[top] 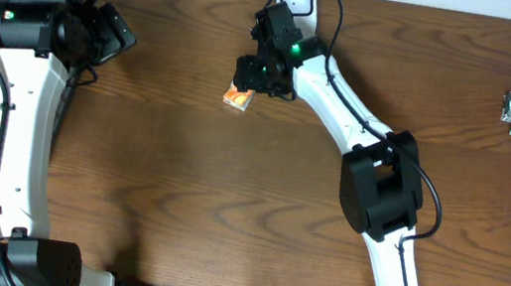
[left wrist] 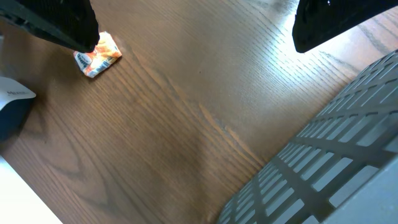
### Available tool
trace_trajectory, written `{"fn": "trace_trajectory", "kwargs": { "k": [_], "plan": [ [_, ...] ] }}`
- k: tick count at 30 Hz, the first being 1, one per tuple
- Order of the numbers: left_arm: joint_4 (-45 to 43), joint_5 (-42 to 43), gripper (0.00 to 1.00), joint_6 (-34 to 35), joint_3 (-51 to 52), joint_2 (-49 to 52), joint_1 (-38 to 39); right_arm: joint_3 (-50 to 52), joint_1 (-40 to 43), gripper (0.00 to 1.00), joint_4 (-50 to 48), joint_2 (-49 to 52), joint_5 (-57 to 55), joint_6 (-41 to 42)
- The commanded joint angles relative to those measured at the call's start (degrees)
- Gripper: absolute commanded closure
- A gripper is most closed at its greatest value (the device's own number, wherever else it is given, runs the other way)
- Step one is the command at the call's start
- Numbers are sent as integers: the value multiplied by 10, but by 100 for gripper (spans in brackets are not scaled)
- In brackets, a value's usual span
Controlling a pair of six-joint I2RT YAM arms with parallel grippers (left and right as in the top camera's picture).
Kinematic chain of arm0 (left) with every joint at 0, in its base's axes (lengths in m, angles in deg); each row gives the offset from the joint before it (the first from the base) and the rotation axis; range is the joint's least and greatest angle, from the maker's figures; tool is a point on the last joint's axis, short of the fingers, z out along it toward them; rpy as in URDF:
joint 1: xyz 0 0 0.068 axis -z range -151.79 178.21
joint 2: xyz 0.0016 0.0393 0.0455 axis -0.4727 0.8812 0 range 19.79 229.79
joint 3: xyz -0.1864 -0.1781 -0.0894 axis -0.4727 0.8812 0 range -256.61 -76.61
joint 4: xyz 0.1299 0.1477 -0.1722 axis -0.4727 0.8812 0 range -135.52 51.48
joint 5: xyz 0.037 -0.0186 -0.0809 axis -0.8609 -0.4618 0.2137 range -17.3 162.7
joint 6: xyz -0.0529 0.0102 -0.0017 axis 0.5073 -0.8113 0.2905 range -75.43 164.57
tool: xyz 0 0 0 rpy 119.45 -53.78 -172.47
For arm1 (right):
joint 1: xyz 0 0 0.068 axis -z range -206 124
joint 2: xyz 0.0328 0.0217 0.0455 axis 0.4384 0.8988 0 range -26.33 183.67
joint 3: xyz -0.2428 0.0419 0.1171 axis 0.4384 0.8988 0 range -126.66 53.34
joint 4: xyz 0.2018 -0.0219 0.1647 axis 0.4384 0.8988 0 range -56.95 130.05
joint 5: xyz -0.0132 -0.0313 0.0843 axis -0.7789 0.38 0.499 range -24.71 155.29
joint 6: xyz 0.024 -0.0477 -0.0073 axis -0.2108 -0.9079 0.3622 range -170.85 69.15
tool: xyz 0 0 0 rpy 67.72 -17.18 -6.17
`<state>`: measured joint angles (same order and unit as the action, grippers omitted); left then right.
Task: Scan the item barcode
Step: 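Move the right gripper down onto the orange Kleenex pack and grasp it, then lift the orange Kleenex pack with the right gripper to the scanner face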
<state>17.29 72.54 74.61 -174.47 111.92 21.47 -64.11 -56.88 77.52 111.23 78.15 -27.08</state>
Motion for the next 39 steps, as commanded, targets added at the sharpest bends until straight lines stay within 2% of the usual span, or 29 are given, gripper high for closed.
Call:
{"fn": "trace_trajectory", "kwargs": {
  "k": [1, 4, 7, 8, 9, 11, 13, 15, 18, 23, 28, 33, 39],
  "plan": [
    [1, -3, 2, 3, -1, -4, -2, 48, 1, 34, -33, -15, 8, 59],
    [1, -3, 2, 3, -1, -4, -2, 103, 2, 36, -82, -15, 8, 96],
    [1, -3, 2, 3, -1, -4, -2, 144, 4, 41, -129, -15, 9, 99],
    [1, -3, 2, 3, -1, -4, -2, 156, 5, 46, -143, -15, 11, 99],
    [1, -3, 2, 3, -1, -4, -2, 163, 5, 62, -148, -15, 10, 98],
    [1, -3, 2, 3, -1, -4, -2, 163, 8, 80, -147, -15, 13, 94],
    [1, -3, 2, 3, -1, -4, -2, 162, 12, 87, -151, -19, 31, 94],
    [1, -3, 2, 3, -1, -4, -2, 160, 21, 99, -154, -24, 58, 93],
    [1, -3, 2, 3, -1, -4, -2, 159, 43, 99, -153, -42, 101, 71],
    [1, -3, 2, 3, -1, -4, -2, 159, 104, 99, -156, -99, 271, 24],
    [1, -3, 2, 3, -1, -4, -2, 159, 162, 99, -165, -134, 488, -18],
    [1, -3, 2, 3, -1, -4, -2, 159, 208, 98, -198, -135, 763, -109],
    [1, -3, 2, 3, -1, -4, -2, 159, 254, 99, -199, -135, 766, -110]
  ]
}}
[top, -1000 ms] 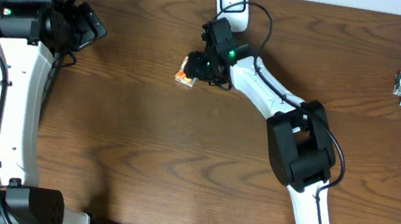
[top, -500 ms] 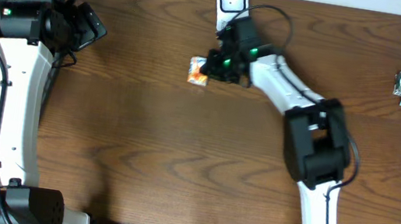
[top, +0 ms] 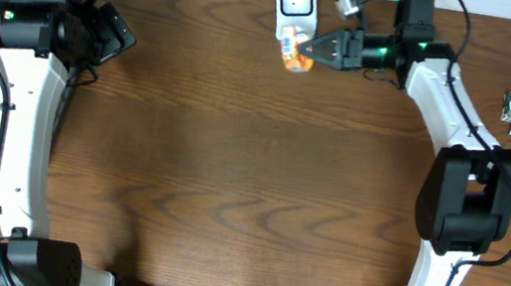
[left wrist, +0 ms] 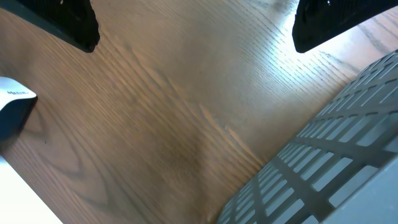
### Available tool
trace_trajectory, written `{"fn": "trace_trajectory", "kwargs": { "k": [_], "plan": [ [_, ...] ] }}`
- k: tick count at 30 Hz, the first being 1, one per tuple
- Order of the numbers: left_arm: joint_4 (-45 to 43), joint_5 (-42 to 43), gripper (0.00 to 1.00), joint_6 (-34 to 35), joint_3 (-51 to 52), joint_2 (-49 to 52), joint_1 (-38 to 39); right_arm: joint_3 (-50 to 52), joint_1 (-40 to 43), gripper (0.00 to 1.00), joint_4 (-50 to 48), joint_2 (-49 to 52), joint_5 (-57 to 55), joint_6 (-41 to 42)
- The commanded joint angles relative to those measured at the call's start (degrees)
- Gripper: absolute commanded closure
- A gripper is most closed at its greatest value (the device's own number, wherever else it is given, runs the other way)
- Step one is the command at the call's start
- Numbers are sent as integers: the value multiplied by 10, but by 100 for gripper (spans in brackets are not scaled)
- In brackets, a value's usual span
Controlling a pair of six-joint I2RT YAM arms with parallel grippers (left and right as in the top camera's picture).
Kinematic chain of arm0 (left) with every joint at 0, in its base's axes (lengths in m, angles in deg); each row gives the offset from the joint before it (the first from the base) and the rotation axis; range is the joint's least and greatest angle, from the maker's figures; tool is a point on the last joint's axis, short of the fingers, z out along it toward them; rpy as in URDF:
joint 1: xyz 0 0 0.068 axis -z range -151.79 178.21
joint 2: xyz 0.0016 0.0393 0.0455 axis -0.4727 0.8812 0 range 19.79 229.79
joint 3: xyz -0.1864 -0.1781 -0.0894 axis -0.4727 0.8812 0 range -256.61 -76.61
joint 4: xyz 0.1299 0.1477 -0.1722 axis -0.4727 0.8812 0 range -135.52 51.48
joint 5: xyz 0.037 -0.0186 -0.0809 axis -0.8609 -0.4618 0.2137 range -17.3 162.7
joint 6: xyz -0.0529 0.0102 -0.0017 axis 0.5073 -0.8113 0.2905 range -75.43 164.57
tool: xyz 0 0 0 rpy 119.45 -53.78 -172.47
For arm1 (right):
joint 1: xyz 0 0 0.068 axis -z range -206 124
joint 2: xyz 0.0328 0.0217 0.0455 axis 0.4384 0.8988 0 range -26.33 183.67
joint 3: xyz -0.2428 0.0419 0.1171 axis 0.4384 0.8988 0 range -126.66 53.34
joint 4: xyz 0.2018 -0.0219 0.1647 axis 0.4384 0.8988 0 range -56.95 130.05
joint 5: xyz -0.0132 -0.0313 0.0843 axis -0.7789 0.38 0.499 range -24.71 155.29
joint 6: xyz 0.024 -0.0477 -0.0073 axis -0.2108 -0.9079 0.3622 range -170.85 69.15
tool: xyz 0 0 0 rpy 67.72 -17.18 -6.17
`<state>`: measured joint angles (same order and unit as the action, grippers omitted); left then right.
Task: Scan the item barcode
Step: 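Lift the orange Kleenex pack with the right gripper to the scanner face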
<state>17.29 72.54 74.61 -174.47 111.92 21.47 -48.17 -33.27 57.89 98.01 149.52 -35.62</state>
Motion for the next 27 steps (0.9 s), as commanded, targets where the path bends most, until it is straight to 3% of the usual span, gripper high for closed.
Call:
{"fn": "trace_trajectory", "kwargs": {
  "k": [1, 14, 16, 21, 23, 27],
  "plan": [
    [1, -3, 2, 3, -1, -4, -2, 0, 25, 99, -4, -2, 53, -25],
    [1, -3, 2, 3, -1, -4, -2, 0, 18, 99, -2, -2, 17, -33],
    [1, -3, 2, 3, -1, -4, -2, 0, 15, 99, 25, -2, -66, -33],
    [1, -3, 2, 3, -1, -4, -2, 0, -35, 99, 127, -2, -500, -33],
    [1, -3, 2, 3, -1, -4, -2, -8, -77, 99, 130, -3, -742, -36],
    [1, -3, 2, 3, -1, -4, -2, -28, -127, 99, 74, -3, -947, -113]
  ]
}}
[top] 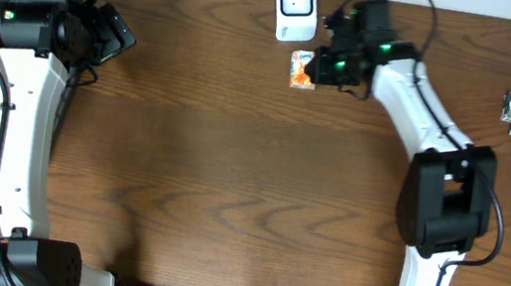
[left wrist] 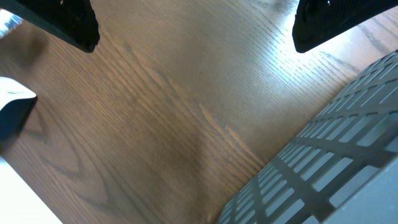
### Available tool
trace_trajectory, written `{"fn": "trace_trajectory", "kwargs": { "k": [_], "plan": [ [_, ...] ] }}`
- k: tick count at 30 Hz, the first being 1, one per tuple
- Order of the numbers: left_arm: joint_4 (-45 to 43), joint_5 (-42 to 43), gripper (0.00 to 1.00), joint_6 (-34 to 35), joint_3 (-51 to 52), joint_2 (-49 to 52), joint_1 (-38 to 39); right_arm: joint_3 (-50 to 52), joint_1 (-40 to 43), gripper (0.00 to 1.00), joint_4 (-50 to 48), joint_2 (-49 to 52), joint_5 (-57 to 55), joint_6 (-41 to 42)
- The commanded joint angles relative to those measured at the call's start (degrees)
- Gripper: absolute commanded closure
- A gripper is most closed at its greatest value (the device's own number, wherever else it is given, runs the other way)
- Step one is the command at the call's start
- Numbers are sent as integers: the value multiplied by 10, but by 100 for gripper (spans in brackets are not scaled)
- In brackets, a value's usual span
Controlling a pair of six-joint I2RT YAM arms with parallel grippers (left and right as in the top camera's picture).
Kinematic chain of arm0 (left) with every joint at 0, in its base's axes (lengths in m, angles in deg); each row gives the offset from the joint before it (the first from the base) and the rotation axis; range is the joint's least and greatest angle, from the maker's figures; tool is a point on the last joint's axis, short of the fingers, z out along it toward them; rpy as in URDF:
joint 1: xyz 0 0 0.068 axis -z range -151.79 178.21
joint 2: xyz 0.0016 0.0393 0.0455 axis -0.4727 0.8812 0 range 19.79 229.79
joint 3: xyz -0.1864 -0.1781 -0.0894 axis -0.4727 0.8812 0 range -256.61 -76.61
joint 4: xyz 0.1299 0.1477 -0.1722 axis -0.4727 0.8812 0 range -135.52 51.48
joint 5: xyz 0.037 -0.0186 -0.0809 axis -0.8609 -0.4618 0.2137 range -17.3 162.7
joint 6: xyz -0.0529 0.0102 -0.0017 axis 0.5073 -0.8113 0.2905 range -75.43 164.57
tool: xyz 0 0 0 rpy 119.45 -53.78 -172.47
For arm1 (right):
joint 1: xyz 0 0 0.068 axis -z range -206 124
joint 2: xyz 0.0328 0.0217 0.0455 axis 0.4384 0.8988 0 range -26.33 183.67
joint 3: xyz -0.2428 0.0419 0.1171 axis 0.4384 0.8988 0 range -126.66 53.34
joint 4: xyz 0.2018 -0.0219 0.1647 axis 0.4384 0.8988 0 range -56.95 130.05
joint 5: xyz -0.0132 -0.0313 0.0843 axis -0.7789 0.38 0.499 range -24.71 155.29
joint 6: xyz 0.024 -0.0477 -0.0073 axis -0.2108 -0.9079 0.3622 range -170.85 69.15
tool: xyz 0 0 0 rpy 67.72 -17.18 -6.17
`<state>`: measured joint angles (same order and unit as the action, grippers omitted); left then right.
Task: Scan the item barcode
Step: 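Lift the orange Kleenex pack with the right gripper to the scanner face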
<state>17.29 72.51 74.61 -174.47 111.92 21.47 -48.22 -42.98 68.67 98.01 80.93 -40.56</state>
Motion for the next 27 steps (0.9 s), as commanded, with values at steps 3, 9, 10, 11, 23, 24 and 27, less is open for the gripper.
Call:
{"fn": "trace_trajectory", "kwargs": {
  "k": [3, 9, 10, 11, 23, 24, 27],
  "plan": [
    [1, -3, 2, 3, -1, -4, -2, -33, -58, 99, -113, -3, -346, -119],
    [1, -3, 2, 3, -1, -4, -2, -83, -59, 99, -224, 21, -352, -195],
    [1, -3, 2, 3, -1, -4, -2, -99, -57, 99, -224, 31, -350, -207],
    [1, -3, 2, 3, -1, -4, -2, -122, -55, 99, -223, 46, -348, -223],
    [1, -3, 2, 3, -1, -4, -2, -263, -59, 99, -275, 165, -349, -538],
    [1, -3, 2, 3, -1, -4, -2, -263, -60, 99, -266, 165, -335, -554],
    [1, -3, 2, 3, -1, -4, -2, -262, -60, 99, -255, 165, -326, -589]
  ]
}}
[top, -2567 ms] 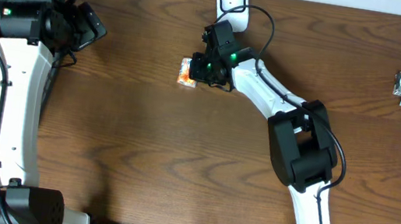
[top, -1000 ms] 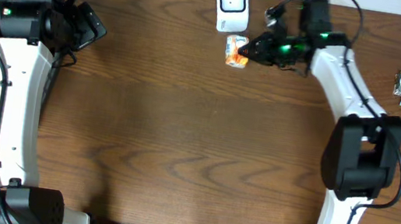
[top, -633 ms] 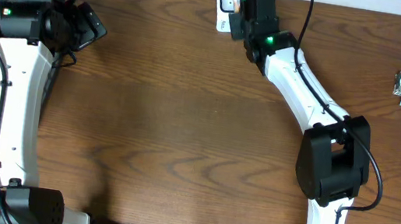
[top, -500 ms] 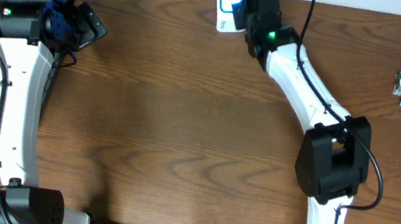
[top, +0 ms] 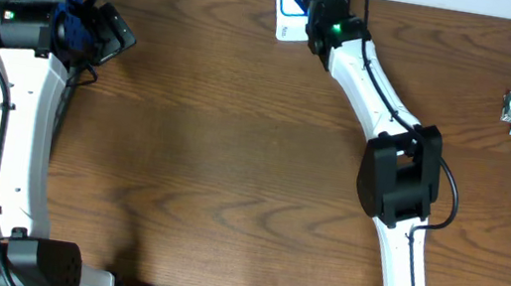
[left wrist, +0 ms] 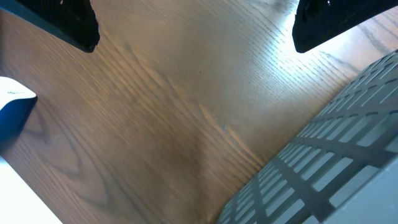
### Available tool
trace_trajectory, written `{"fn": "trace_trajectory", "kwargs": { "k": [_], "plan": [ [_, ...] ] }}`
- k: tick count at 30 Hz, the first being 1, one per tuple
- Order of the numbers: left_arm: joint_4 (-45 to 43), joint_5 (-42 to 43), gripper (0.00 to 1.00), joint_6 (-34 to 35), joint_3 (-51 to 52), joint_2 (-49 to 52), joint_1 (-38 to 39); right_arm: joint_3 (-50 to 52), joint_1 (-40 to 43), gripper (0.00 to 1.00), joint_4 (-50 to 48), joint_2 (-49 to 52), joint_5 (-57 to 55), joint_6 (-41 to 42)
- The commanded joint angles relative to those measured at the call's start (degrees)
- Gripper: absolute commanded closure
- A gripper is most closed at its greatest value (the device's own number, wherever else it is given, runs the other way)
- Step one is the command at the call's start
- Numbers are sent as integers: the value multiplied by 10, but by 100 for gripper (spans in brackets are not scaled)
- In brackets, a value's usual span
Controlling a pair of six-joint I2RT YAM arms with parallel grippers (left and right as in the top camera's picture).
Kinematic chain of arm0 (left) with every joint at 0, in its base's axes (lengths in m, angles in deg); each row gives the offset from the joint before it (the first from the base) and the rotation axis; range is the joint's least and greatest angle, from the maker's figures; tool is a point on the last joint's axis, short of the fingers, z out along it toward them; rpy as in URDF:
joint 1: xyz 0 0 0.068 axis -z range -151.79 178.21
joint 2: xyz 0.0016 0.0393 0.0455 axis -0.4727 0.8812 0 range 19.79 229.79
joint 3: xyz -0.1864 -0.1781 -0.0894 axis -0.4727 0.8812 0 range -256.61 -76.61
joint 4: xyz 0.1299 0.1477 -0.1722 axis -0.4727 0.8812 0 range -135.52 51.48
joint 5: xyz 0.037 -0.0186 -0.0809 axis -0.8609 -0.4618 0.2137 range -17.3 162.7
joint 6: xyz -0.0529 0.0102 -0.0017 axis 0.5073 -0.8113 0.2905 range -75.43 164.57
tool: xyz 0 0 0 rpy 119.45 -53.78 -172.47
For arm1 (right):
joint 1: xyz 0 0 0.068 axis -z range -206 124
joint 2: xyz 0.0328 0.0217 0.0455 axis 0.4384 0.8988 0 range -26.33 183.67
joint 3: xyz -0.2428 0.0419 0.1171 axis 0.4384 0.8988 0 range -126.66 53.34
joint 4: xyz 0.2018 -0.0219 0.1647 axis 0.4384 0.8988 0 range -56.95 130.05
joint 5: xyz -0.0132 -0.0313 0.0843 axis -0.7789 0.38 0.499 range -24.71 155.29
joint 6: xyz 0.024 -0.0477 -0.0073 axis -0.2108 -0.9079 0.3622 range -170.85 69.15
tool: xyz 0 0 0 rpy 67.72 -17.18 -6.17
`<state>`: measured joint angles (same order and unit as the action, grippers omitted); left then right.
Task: Scan the item barcode
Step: 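Lift the orange Kleenex pack with the right gripper to the scanner face, then carry the orange Kleenex pack right and release it on the pile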
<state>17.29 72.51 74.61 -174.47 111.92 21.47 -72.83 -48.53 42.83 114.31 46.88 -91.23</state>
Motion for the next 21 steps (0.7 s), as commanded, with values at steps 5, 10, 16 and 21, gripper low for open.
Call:
{"fn": "trace_trajectory", "kwargs": {
  "k": [5, 10, 16, 21],
  "plan": [
    [1, -3, 2, 3, -1, -4, -2, -15, -9, 99, 33, 2, 46, -83],
    [1, -3, 2, 3, -1, -4, -2, -15, -11, 99, 37, -7, 43, -54],
    [1, -3, 2, 3, -1, -4, -2, -15, 13, 99, 38, -55, -17, 15],
    [1, -3, 2, 3, -1, -4, -2, -15, 77, 99, 106, -94, -84, 128]
  ]
}}
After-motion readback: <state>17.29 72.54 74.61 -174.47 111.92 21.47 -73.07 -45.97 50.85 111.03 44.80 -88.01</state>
